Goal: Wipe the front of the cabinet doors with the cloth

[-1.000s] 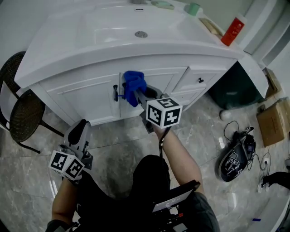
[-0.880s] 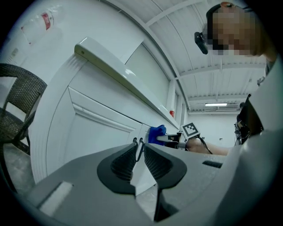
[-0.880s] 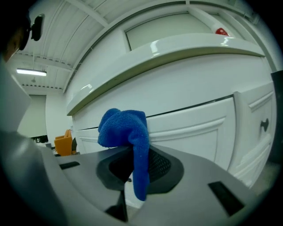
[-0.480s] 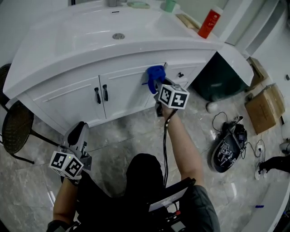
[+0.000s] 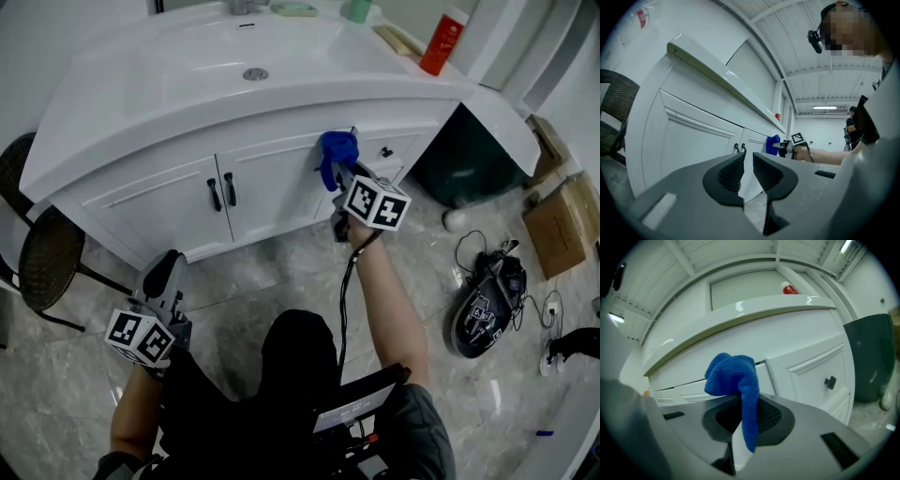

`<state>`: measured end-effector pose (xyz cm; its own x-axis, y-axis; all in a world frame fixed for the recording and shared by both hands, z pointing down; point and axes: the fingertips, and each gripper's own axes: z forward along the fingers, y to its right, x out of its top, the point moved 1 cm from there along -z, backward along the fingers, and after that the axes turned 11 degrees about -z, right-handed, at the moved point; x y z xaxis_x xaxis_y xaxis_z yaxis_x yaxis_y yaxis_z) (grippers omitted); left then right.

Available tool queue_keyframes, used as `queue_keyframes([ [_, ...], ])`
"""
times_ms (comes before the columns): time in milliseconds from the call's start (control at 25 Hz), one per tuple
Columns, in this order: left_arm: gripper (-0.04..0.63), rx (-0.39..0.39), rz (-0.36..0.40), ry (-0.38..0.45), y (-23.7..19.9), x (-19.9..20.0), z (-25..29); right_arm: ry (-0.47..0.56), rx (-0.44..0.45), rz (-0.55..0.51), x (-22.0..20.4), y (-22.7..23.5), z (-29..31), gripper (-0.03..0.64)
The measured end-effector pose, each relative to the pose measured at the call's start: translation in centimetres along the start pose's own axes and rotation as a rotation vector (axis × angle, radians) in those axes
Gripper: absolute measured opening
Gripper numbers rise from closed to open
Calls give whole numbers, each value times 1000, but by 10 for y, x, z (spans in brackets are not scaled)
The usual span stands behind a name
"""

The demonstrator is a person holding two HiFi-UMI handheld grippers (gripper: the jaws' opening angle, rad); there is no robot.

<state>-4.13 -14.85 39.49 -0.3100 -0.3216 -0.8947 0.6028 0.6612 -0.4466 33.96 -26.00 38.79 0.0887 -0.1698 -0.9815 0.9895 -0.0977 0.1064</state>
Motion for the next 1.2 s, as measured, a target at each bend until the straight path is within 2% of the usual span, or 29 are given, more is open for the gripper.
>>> queue_keyframes([
  [80,63,23,-3,-1,-11,-3,-6,40,80,4,5,-39,-2,52],
  [240,63,66,-24,-21,-22,-15,-24,58,345,8,-6,-154,-2,52],
  [280,63,74,-23,-23,-23,-16,-30,48,389,4,-13,-177,-2,52],
  [360,63,90,-16,-19,-25,-14,-39,22,424,-28,-28,-208,3,52],
  [520,63,126,-8,-11,-31,-8,-54,-38,419,-56,-54,-222,24,52],
  [680,63,142,4,-14,-34,-8,-62,-60,418,-89,-55,-213,34,52],
  [1040,63,102,8,-23,-18,-10,-44,-98,304,-152,-72,-157,46,52],
  [1200,63,86,9,-28,-14,-15,-35,-63,214,-113,-72,-110,43,52],
])
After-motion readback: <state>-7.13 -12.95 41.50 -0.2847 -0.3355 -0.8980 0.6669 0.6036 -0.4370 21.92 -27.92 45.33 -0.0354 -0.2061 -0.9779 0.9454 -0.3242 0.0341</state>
